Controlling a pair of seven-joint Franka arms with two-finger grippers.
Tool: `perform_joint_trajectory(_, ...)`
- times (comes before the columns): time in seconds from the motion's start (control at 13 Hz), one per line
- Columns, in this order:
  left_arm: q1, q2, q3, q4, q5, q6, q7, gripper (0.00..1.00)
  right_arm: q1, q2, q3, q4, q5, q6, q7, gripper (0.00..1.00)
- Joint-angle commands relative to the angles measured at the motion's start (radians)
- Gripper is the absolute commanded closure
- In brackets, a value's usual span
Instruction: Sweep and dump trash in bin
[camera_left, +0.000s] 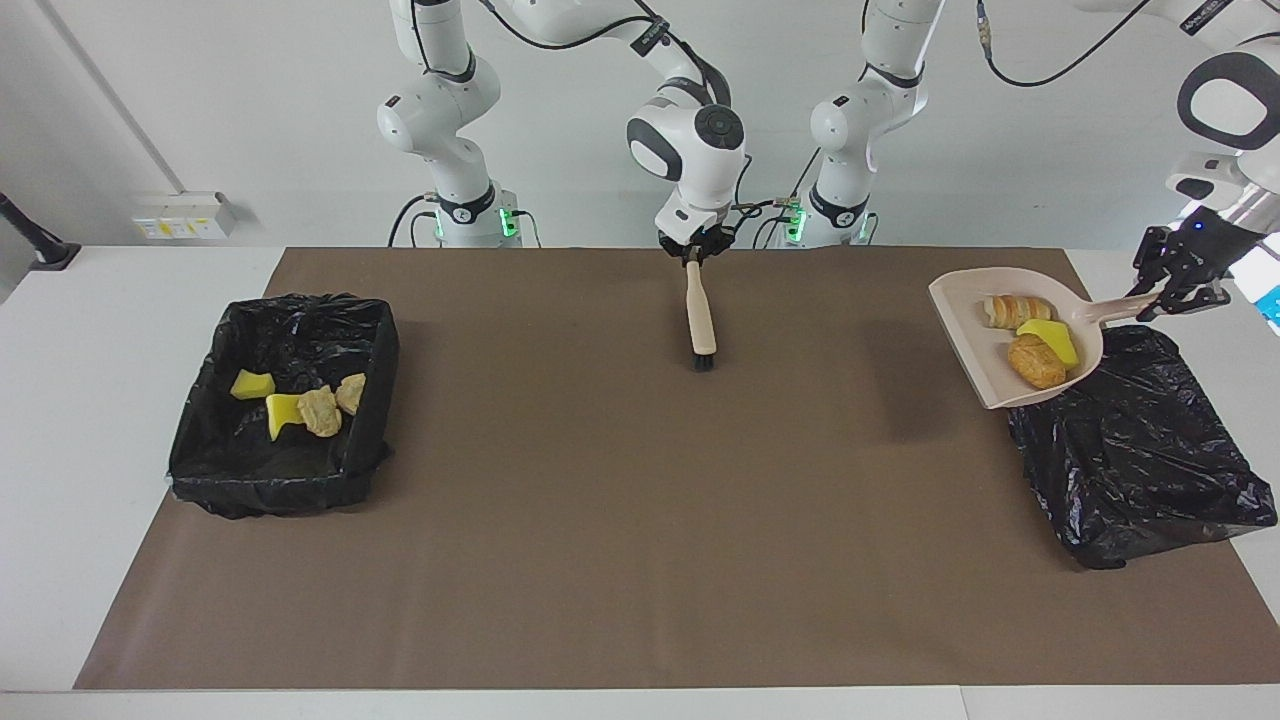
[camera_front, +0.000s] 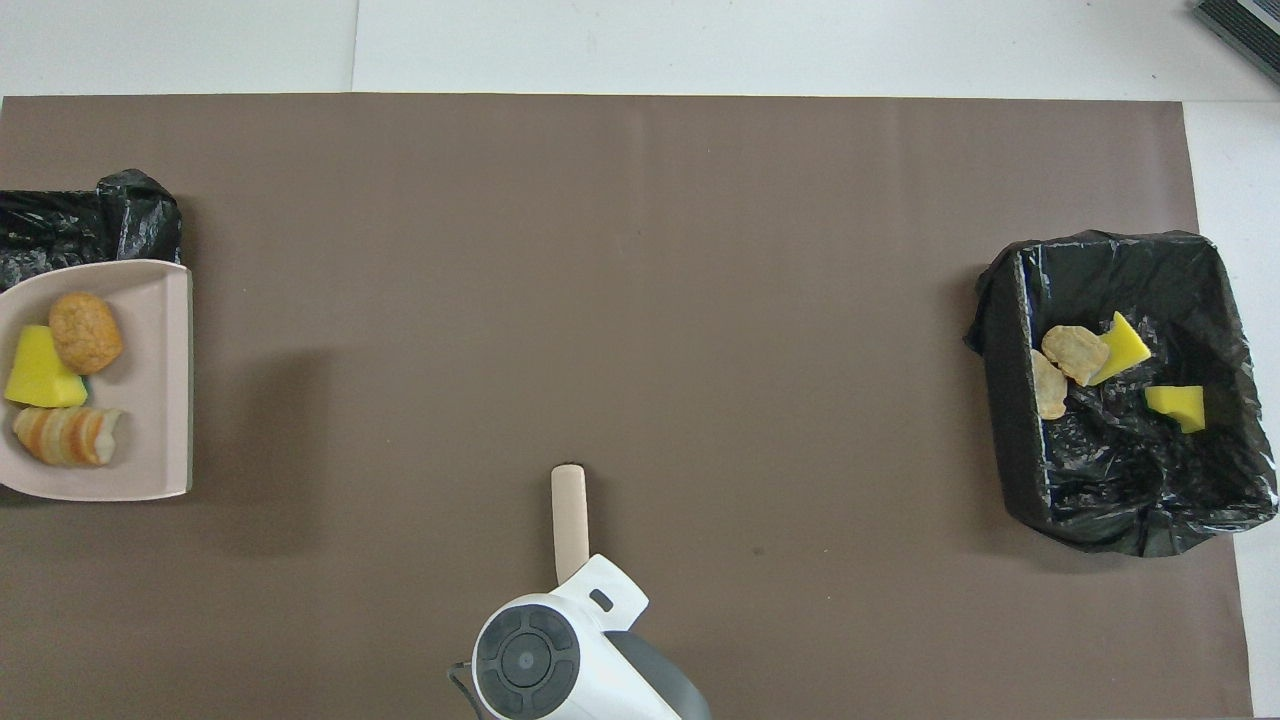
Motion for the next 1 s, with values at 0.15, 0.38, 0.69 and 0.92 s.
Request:
perform_joint_trajectory(0.15,0.077,0.199,0.001,0.308,0.045,-0.133,0.065,1.0,-0.11,-0.019,-0.001,0.148,0.02,-0.178,-0.028,0.0)
perform_joint_trajectory(0.38,0.105,0.27,0.001,0.398,0.1,-0.062,0.065,1.0,-0.213,-0.054,-0.005,0.219,0.02,-0.306,-0.166,0.0)
perform_joint_trajectory(0.69,0.116,0.291,-0.001,0.415,0.22,0.085,0.06,1.0,-0.343,-0.055,-0.01,0.339,0.004,-0.43,-0.385,0.0)
perform_joint_trajectory(0.92,0.099,0.288,0.001,0.397,0.255,0.127,0.042,1.0,-0.446,-0.055,-0.013,0.406,-0.007,-0.492,-0.568,0.0)
